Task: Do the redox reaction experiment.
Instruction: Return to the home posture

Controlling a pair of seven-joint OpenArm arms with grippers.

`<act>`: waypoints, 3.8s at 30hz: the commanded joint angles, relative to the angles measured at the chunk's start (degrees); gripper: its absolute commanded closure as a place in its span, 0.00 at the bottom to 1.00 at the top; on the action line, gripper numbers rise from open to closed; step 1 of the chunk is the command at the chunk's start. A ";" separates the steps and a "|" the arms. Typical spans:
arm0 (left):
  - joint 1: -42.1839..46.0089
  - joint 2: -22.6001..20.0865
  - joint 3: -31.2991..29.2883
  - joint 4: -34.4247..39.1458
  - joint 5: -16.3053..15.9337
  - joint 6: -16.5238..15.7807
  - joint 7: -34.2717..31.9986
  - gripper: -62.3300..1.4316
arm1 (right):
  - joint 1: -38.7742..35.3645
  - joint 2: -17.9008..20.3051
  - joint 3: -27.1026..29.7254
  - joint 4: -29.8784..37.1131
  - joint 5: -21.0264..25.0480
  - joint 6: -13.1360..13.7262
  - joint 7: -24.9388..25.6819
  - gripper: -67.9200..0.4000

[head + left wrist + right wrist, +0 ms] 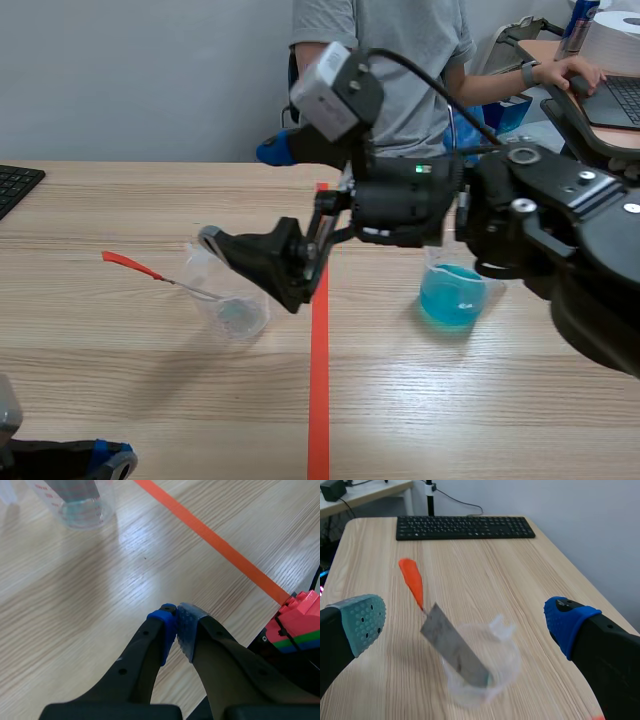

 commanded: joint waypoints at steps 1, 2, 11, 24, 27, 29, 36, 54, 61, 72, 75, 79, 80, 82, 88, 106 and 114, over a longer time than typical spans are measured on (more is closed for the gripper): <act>-0.48 -0.09 -0.20 0.39 -0.15 -0.11 -0.50 0.93 | -1.88 3.15 2.32 3.58 2.14 -0.74 0.87 0.00; -0.52 -0.09 -0.20 0.37 -0.15 -0.09 0.13 0.93 | -3.50 5.03 3.50 5.35 3.10 -1.40 0.85 0.00; -0.50 -0.09 -0.20 0.35 -0.15 -0.09 0.15 0.93 | -22.27 22.99 16.17 21.11 12.81 -5.79 0.90 0.00; -0.50 -0.13 -0.20 0.35 -0.15 -0.07 0.13 0.93 | -52.43 30.84 41.46 33.29 19.19 -8.94 1.57 0.00; -0.50 -0.13 -0.20 0.35 -0.15 -0.07 0.11 0.93 | -58.58 30.82 46.51 36.02 19.17 -8.94 1.81 0.00; -0.50 -0.17 -0.20 0.35 -0.13 -0.07 0.11 0.93 | -62.05 30.71 49.59 37.59 19.17 -9.42 1.92 0.00; -0.44 -0.63 -0.22 0.37 -0.13 -0.09 0.02 0.93 | -70.44 28.15 58.01 41.68 19.12 -10.23 2.62 0.00; 13.73 -5.20 -11.26 11.93 1.33 -0.07 -15.91 0.93 | -70.79 26.36 58.84 42.05 17.62 -11.91 2.12 0.00; 15.54 -5.18 -13.07 16.09 2.89 -0.13 -15.61 0.87 | -70.66 26.38 58.84 42.05 17.62 -11.91 1.88 0.00; 15.52 -5.16 -13.07 16.39 7.43 -0.07 -18.88 0.00 | -70.66 26.38 58.84 42.05 17.62 -11.91 1.70 0.00; 15.52 -5.16 -13.07 16.39 7.76 -0.07 -18.84 0.00 | -70.66 26.38 58.84 42.05 17.62 -11.91 1.70 0.00; 15.52 -5.16 -13.07 16.39 7.93 0.07 -18.82 0.00 | -70.66 26.38 58.84 42.05 17.64 -11.91 1.70 0.00; 15.52 -5.16 -13.07 16.39 8.20 0.07 -18.82 0.00 | -70.66 26.38 58.84 42.05 17.64 -11.91 1.70 0.00; 15.52 -5.16 -13.07 16.39 8.70 0.07 -18.82 0.00 | -70.66 26.38 58.84 42.05 17.64 -11.91 1.70 0.00; 15.52 -5.16 -13.07 16.37 8.92 0.07 -18.80 0.00 | -70.66 26.38 58.84 42.05 17.64 -11.93 1.66 0.00; 10.56 -4.98 -12.96 16.63 3.21 3.10 -14.91 0.00 | -70.66 26.36 58.84 42.03 17.66 -11.93 0.83 0.00; 10.14 -5.01 -12.96 18.32 2.23 5.70 -10.58 0.00 | -70.66 26.36 58.84 42.03 17.73 -11.93 0.63 0.00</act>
